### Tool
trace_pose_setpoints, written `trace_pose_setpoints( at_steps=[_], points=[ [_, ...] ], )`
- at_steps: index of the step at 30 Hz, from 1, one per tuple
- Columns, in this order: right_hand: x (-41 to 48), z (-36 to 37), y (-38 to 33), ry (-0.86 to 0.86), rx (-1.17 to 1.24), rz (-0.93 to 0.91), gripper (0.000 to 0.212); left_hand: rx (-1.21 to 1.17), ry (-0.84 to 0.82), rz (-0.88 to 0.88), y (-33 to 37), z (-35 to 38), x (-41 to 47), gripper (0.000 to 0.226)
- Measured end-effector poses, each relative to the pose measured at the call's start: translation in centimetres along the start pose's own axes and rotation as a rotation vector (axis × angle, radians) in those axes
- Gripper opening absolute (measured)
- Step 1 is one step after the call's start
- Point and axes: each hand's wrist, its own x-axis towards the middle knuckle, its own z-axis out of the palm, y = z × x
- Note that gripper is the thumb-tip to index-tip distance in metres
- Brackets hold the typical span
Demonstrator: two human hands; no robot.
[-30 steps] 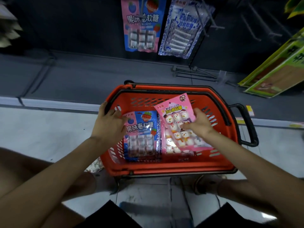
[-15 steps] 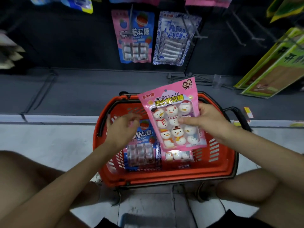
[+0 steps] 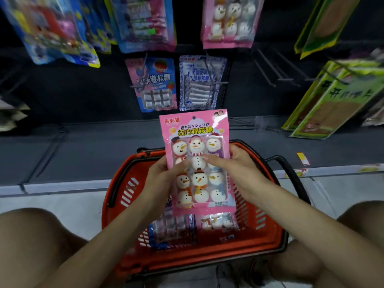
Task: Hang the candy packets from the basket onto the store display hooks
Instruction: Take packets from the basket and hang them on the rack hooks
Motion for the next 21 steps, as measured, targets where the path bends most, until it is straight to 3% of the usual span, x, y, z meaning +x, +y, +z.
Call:
trace_pose_setpoints(
  at_steps=[12, 18, 21],
  points=[
    [-1.5, -4.3, -5.9, 0.059, 0.012, -0.202, 0.027, 0.172, -0.038, 0.252, 5.9, 6.0, 0.7, 0.031],
    [-2.0, -7.5, -8.8, 0.179, 0.107, -0.342, 0.026, 0.482, -0.074, 0.547, 10.1, 9.7, 3.1, 0.028],
    [-1.7, -8.9, -9.4, 0.255, 0.154, -0.384, 0.025, 0.717, -0.018, 0.713, 12.5, 10.8, 4.9, 0.029]
  ],
)
